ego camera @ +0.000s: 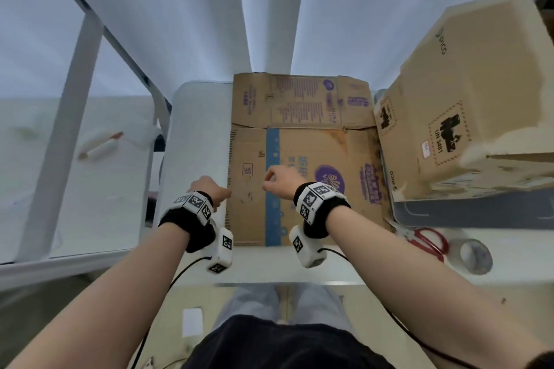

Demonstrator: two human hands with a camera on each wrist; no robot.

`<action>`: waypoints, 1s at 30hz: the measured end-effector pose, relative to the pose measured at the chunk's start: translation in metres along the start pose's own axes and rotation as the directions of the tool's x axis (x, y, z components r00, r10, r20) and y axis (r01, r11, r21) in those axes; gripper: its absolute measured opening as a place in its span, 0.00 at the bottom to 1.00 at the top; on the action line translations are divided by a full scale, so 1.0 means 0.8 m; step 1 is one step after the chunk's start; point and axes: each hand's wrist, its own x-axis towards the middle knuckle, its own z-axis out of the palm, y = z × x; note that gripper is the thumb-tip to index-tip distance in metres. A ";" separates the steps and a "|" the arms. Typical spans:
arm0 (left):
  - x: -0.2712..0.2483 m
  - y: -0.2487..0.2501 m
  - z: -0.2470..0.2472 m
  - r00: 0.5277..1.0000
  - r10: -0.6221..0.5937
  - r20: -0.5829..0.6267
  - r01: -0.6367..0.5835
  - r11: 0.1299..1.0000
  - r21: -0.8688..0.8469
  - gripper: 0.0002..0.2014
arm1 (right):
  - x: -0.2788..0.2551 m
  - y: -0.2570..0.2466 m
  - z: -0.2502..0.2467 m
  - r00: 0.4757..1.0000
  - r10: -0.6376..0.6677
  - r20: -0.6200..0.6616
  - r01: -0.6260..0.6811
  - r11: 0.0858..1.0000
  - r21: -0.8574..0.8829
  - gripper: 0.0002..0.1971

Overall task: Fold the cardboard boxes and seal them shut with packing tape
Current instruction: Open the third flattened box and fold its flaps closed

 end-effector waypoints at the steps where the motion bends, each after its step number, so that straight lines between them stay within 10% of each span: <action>1: 0.005 -0.011 0.003 1.000 -0.028 0.008 0.028 0.999 0.029 0.13 | 0.002 -0.003 0.006 1.000 0.008 0.026 -0.008 1.000 0.001 0.14; 9: 0.027 -0.062 0.035 0.995 -0.073 0.075 0.066 0.994 0.086 0.25 | 0.000 -0.009 0.033 0.998 0.022 0.063 -0.026 0.998 0.050 0.14; 21: 0.025 -0.075 0.039 0.993 -0.103 -0.064 0.092 0.983 -0.157 0.12 | 0.000 -0.012 0.056 0.990 0.034 0.140 -0.061 0.979 0.194 0.13; 30: -0.001 -0.023 -0.012 0.988 0.154 0.030 -0.126 0.891 -0.437 0.08 | -0.004 -0.018 0.031 0.988 0.058 0.140 -0.126 0.824 0.552 0.15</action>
